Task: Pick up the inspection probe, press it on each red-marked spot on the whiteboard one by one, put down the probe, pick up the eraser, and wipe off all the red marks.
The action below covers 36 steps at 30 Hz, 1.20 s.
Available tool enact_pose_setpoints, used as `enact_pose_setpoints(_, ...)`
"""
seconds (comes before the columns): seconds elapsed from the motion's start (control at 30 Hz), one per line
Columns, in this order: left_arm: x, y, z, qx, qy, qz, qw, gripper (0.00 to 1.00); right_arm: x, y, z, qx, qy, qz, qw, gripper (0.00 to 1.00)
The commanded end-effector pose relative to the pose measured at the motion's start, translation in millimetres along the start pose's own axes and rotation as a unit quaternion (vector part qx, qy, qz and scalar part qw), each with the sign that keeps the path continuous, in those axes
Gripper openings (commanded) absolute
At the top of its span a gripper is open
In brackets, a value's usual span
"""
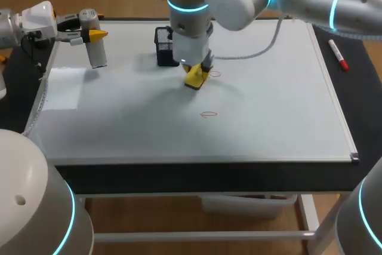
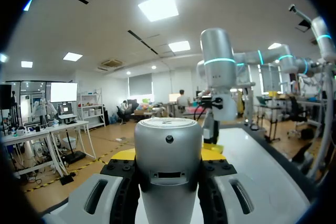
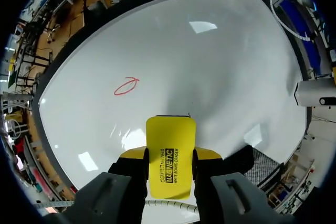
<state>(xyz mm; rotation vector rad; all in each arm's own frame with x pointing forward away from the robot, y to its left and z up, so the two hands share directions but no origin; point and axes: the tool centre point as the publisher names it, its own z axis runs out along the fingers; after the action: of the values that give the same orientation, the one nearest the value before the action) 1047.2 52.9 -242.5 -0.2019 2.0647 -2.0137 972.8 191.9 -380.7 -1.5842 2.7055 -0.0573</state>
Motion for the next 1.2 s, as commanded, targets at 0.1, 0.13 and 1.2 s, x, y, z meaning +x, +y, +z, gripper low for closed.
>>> enact_pose_setpoints(0.1,1.0,-2.0,0,-0.001,-0.001,0.0,1.0,0.0,41,-28,-12,0.006,-0.005,0.043,0.999,0.0)
enact_pose_setpoints(0.13,1.0,-2.0,0,-0.001,-0.001,0.0,1.0,0.0,48,-34,-11,0.004,-0.005,0.054,0.999,0.0)
enact_pose_setpoints(1.2,1.0,-2.0,0,-0.001,-0.001,0.0,1.0,0.0,208,-146,10,-0.046,0.017,0.272,0.961,0.0)
